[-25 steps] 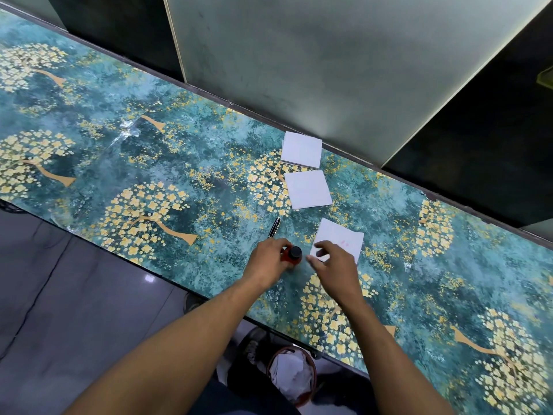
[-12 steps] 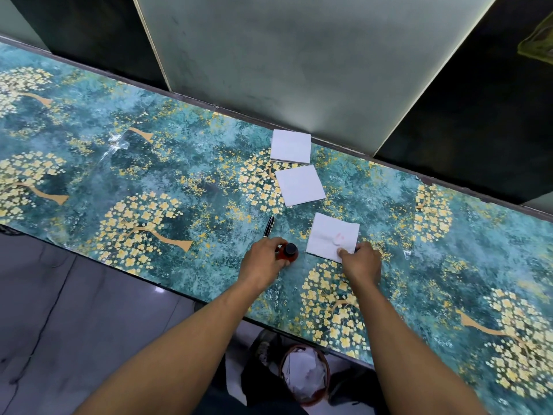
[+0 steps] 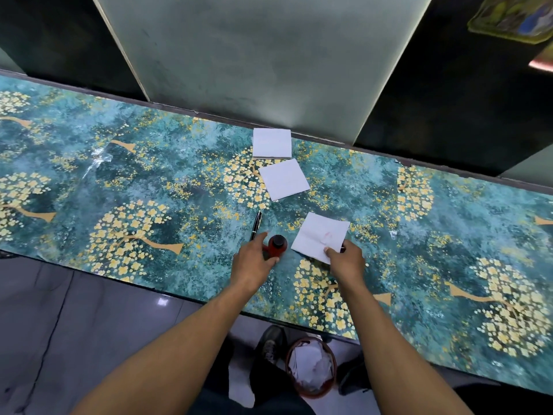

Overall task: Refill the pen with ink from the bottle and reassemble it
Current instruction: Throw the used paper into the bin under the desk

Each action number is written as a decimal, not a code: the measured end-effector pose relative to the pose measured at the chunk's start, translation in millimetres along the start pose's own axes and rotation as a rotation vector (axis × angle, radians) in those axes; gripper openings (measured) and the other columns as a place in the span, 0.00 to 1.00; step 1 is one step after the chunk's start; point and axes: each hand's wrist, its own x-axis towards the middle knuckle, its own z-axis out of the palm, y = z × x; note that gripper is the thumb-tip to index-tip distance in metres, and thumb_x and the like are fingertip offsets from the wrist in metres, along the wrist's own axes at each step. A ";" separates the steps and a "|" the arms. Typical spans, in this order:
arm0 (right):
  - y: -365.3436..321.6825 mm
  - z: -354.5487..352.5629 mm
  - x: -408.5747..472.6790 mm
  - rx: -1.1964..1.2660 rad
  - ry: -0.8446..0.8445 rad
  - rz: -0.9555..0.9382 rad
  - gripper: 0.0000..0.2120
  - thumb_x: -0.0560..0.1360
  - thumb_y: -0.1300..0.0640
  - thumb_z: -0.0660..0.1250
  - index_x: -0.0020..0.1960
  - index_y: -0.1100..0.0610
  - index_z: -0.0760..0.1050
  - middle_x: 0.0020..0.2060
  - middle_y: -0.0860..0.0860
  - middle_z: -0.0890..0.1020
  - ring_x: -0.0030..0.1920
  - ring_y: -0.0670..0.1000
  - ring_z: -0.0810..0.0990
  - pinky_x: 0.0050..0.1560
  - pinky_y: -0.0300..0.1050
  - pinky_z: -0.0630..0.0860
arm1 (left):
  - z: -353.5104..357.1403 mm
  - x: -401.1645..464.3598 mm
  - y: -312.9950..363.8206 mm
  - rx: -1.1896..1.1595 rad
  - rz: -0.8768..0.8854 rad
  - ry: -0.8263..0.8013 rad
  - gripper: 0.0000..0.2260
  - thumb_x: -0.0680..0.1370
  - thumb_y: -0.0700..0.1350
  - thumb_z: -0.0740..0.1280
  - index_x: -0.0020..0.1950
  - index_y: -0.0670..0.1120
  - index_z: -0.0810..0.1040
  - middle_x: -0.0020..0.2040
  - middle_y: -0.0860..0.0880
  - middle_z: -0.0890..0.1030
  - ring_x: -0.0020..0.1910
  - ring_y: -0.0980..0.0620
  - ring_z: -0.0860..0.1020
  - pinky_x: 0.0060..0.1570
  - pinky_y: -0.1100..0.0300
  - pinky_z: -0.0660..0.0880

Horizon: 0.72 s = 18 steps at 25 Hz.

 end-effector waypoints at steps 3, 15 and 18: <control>9.3 -4.6 -23.2 0.110 0.005 0.010 0.11 0.78 0.64 0.69 0.60 0.59 0.80 0.50 0.53 0.84 0.44 0.54 0.81 0.36 0.43 0.74 | 2.1 -11.1 -8.2 0.009 0.019 -0.028 0.33 0.72 0.53 0.75 0.74 0.51 0.66 0.61 0.51 0.81 0.57 0.50 0.80 0.60 0.48 0.76; 106.7 -7.3 -161.2 0.353 0.209 0.119 0.11 0.76 0.67 0.69 0.55 0.56 0.82 0.48 0.51 0.86 0.47 0.52 0.83 0.48 0.48 0.77 | 21.3 -108.4 -50.8 0.198 0.511 -0.181 0.22 0.77 0.51 0.68 0.68 0.43 0.73 0.63 0.44 0.76 0.64 0.45 0.73 0.64 0.53 0.69; 148.9 3.1 -199.9 0.394 0.255 0.210 0.10 0.76 0.66 0.69 0.53 0.54 0.81 0.49 0.51 0.86 0.49 0.52 0.83 0.51 0.53 0.80 | 40.3 -136.3 -75.0 0.266 0.591 -0.300 0.23 0.77 0.52 0.67 0.70 0.44 0.72 0.65 0.45 0.74 0.66 0.45 0.71 0.64 0.52 0.69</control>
